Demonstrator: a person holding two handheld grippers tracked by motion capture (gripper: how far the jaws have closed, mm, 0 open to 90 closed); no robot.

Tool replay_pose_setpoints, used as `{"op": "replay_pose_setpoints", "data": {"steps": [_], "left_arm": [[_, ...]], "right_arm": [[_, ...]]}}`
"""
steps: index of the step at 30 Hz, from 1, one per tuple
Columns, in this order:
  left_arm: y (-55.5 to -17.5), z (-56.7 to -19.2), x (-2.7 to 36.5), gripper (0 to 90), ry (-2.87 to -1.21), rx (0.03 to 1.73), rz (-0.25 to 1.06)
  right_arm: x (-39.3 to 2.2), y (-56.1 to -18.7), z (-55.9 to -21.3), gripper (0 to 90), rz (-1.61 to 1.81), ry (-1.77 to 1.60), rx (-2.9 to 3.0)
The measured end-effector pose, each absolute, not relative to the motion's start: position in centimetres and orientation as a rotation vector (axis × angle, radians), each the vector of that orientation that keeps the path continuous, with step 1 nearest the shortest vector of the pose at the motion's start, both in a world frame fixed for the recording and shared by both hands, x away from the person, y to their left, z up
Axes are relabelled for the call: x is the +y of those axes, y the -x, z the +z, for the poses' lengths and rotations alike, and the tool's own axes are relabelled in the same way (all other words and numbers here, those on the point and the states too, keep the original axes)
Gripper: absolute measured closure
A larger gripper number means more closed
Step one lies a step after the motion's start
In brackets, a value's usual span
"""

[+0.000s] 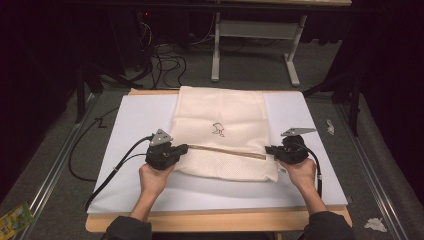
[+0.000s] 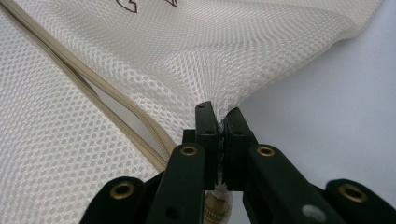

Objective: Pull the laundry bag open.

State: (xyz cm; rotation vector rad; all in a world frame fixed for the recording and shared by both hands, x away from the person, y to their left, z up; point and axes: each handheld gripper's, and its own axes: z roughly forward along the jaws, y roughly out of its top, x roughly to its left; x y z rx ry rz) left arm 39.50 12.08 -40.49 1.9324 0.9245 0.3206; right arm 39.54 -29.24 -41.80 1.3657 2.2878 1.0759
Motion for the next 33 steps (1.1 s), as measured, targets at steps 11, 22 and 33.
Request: {"op": "replay_pose_setpoints", "data": {"steps": [11, 22, 33], "left_arm": [[-39.57, -40.38, 12.59, 87.1, -1.924, 0.933, 0.316], [-39.70, -40.29, 12.79, 87.1, -1.907, 0.936, 0.292], [-39.74, -40.22, 13.16, 87.1, -1.906, 0.946, 0.303]], "right_arm": [[-29.28, -39.55, -41.86, 88.9, 1.073, -1.368, 2.289], [-29.29, -39.60, -41.88, 88.9, 1.072, -1.360, 2.292], [-29.52, -39.67, -42.03, 88.9, 1.068, -1.377, 2.286]]}}
